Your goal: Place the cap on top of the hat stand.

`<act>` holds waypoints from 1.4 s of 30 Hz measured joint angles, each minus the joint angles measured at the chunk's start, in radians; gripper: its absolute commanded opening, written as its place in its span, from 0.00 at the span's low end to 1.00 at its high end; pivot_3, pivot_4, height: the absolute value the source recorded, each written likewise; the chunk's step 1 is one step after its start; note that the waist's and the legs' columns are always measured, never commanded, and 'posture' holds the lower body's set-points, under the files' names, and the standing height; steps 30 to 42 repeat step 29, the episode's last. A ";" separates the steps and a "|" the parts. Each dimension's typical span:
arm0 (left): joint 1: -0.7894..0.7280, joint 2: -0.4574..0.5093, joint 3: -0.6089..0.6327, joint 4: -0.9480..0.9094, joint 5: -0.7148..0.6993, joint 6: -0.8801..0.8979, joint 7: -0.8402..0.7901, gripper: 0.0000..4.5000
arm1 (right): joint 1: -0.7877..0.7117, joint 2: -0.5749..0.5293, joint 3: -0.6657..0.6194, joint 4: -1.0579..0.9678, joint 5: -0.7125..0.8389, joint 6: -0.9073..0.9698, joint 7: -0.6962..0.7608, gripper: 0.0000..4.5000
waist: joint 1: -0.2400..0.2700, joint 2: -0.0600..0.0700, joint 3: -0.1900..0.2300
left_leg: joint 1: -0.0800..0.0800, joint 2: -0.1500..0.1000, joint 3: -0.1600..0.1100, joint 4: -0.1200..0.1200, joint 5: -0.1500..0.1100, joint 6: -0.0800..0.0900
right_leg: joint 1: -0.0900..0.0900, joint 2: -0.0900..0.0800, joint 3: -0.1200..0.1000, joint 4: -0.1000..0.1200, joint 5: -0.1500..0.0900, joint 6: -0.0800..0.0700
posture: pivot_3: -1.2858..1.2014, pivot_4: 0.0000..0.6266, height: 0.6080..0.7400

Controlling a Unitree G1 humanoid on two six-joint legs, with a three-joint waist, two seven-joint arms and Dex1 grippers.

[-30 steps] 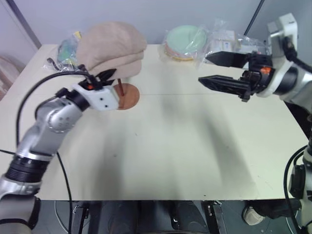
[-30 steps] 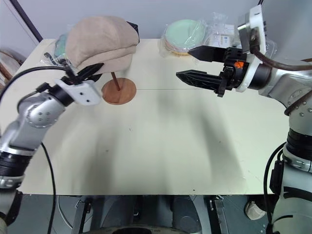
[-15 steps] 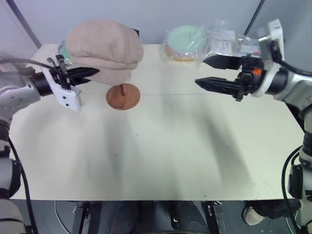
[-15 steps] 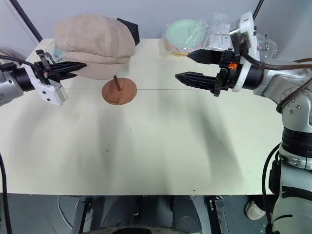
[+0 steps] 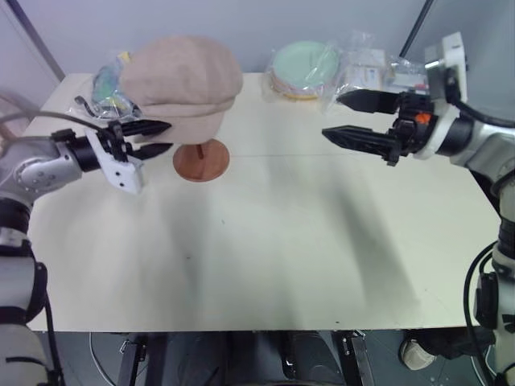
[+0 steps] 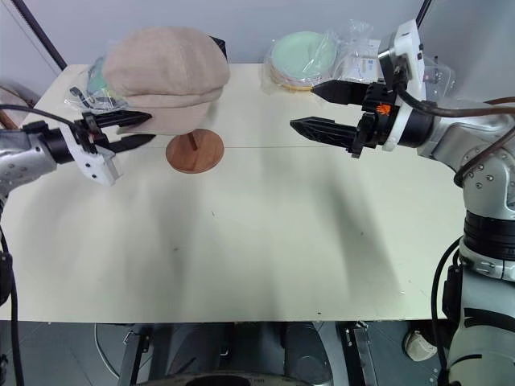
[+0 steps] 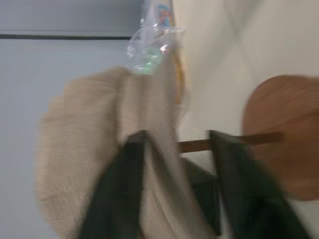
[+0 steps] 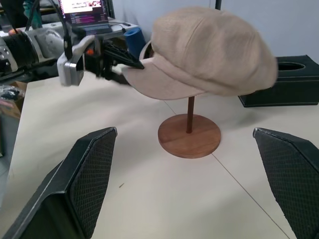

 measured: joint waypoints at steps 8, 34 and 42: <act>0.486 0.163 0.114 -0.501 -0.362 0.329 -0.137 0.99 | 0.003 0.013 0.015 0.019 -0.029 -0.022 0.009 1.00 | -0.004 0.000 0.000 | 0.000 0.004 0.001 -0.001 0.000 0.000 | -0.001 -0.001 0.001 0.001 0.000 0.000 | 0.52 0.24 1.00; 0.960 0.254 1.308 -1.083 -1.657 2.188 -0.427 0.99 | -0.237 -0.006 0.132 0.404 -0.153 -0.068 0.278 1.00 | -0.010 0.000 0.001 | 0.002 0.001 0.000 -0.001 0.000 0.000 | 0.001 0.001 0.000 0.000 -0.002 -0.003 | 0.52 0.24 1.00; 0.960 0.254 1.308 -1.083 -1.657 2.188 -0.427 0.99 | -0.237 -0.006 0.132 0.404 -0.153 -0.068 0.278 1.00 | -0.010 0.000 0.001 | 0.002 0.001 0.000 -0.001 0.000 0.000 | 0.001 0.001 0.000 0.000 -0.002 -0.003 | 0.52 0.24 1.00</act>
